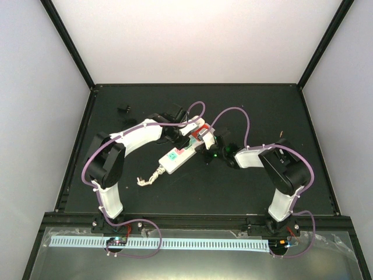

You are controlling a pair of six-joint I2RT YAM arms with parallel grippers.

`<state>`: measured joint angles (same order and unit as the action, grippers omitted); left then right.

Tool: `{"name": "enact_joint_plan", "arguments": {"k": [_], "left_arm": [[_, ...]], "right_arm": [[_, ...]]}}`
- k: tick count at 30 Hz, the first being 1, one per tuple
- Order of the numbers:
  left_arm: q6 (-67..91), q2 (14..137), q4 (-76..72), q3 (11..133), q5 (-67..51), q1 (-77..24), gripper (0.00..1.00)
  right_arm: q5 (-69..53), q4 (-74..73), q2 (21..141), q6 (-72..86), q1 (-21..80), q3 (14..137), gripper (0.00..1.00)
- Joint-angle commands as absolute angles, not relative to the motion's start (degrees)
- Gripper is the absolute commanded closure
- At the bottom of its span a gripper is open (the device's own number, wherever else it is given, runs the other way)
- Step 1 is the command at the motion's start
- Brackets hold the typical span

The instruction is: Pull the plug off the socket

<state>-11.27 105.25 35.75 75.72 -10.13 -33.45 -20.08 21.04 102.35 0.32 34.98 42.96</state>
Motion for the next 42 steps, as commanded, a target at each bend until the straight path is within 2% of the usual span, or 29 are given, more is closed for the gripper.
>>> {"name": "enact_joint_plan", "arguments": {"k": [1, 25, 42], "left_arm": [[-10.5, 104.8, 36.3, 78.7, -11.9, -33.9, 0.82], [-9.8, 104.8, 38.4, 80.5, -12.4, -33.9, 0.83], [-9.7, 99.9, 40.6, 78.8, -11.5, -32.1, 0.85]], "right_arm": [[-18.8, 23.3, 103.6, 0.0, 35.3, 45.2, 0.89], [-16.1, 24.4, 107.1, -1.3, 36.9, 44.2, 0.95], [-15.9, 22.1, 106.9, -0.9, 36.6, 44.9, 0.97]]}}
